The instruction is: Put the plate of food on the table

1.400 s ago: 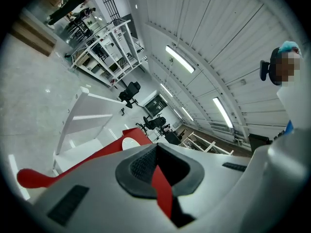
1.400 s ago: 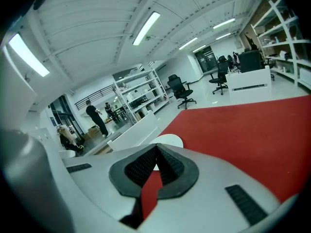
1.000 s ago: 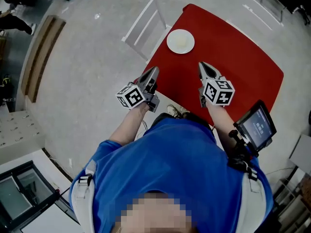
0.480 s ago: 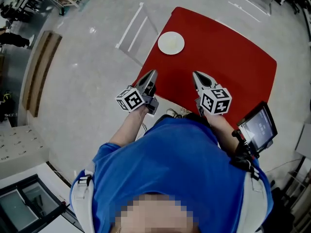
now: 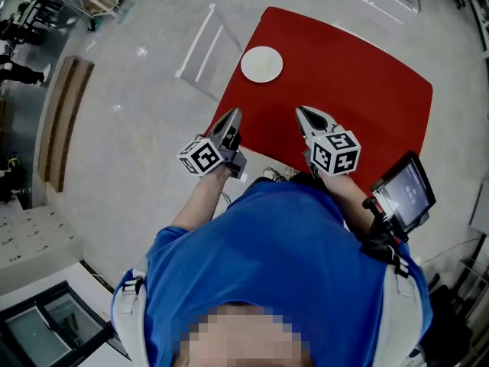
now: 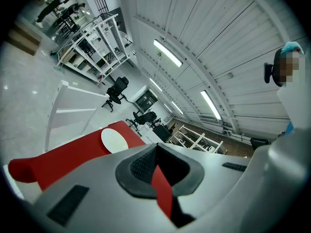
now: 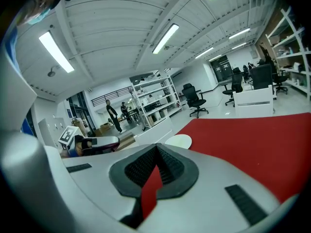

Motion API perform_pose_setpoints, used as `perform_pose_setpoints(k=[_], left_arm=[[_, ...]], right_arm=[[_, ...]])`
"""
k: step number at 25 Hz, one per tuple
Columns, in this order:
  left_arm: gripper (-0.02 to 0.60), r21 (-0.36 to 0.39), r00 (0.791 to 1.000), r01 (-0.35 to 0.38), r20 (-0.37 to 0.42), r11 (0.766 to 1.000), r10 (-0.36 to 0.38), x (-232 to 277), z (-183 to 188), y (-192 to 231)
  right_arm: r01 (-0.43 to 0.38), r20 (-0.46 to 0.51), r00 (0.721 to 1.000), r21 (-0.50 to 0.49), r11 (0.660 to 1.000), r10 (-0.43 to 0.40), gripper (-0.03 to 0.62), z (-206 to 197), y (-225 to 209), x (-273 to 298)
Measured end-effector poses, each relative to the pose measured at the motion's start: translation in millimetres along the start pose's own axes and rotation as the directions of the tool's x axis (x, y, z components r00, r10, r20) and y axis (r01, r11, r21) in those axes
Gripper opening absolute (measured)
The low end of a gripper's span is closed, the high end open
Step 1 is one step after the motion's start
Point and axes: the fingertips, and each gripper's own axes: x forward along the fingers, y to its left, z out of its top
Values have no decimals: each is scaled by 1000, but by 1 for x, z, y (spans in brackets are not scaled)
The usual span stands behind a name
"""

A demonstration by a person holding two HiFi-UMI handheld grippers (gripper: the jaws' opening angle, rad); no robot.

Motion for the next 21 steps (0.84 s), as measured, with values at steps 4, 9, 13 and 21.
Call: perform_pose_setpoints(k=[4,9,13,21], left_arm=[[8,3,1000,-1,0,1000,1,-1,1,-1],[8,6,1000,0,4,1000,0,1,3,-2],[8,4,1000,-4,1,1000,4,-3,3,-5],[8,-11,1000,-14,-2,1000,14,-4,4,-1]], right_arm=[[-3,5,1000,3,1000,2,2,0,1,0],[-9,7,1000,4,1000,9,2,2,3,0],[-14,2,1000,5,1000,14,2,1,7,0],[-16,-8,1000,6,1000,16,2,2,9,2]])
